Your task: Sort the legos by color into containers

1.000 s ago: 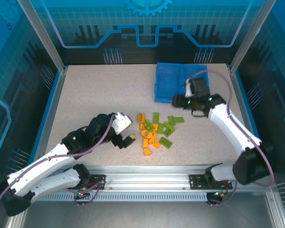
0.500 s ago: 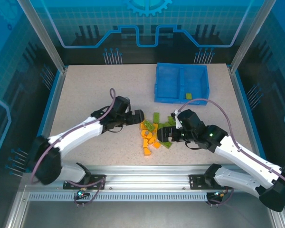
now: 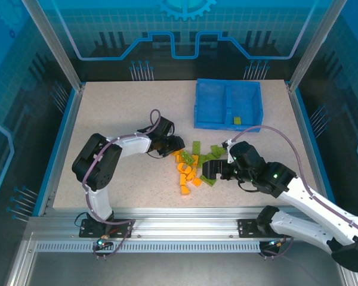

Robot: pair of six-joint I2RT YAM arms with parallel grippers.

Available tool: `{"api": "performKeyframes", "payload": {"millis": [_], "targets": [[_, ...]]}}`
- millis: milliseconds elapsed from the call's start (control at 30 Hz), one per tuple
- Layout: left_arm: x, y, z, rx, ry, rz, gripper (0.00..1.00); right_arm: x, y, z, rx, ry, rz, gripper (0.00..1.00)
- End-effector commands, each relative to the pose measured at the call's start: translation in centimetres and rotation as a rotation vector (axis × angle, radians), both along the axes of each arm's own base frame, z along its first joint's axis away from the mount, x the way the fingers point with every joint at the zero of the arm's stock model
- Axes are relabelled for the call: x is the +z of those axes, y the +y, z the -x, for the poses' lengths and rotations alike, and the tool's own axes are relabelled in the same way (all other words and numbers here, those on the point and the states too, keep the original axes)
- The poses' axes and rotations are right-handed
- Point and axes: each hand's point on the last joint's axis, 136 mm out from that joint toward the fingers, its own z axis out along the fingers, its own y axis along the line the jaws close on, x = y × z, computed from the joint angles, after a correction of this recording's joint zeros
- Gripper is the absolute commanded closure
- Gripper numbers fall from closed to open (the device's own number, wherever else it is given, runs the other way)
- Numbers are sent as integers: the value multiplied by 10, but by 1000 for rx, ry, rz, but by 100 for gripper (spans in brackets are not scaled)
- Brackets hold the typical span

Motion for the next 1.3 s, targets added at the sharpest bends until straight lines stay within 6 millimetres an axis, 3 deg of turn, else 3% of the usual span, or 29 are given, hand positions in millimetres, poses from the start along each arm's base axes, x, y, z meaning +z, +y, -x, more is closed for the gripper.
{"api": "performKeyframes", "payload": {"millis": [0,167,267,367,467,567,733,867,933,1100,1267], "targets": [[17,-11,-7,-22,-37,60,58,-2,-6,2,-35,7,6,3],[54,-12,-1,-59,-104,37,72,1,-4,1,-40,9,-5,3],[100,-22,7,-123,-205,-21,73,6,-5,1,-43,-1,-8,3],[150,-50,15,-216,-343,-97,74,13,-7,0,-52,-19,-15,3],[184,-78,3,-276,-460,-169,74,21,-13,-2,-78,-51,-23,3],[196,-97,-30,-275,-537,-225,74,25,-23,-1,-112,-74,-24,3],[200,-124,-101,-254,-661,-347,76,28,-36,6,-145,-90,-36,3],[183,-132,-149,-202,-674,-411,77,31,-47,12,-167,-102,-45,3],[161,-132,-166,-184,-656,-433,77,32,-53,15,-179,-110,-46,3],[129,-130,-184,-158,-615,-413,75,35,-62,20,-193,-127,-55,3],[115,-142,-181,-211,-596,-368,56,39,-62,20,-194,-134,-63,3]]}}
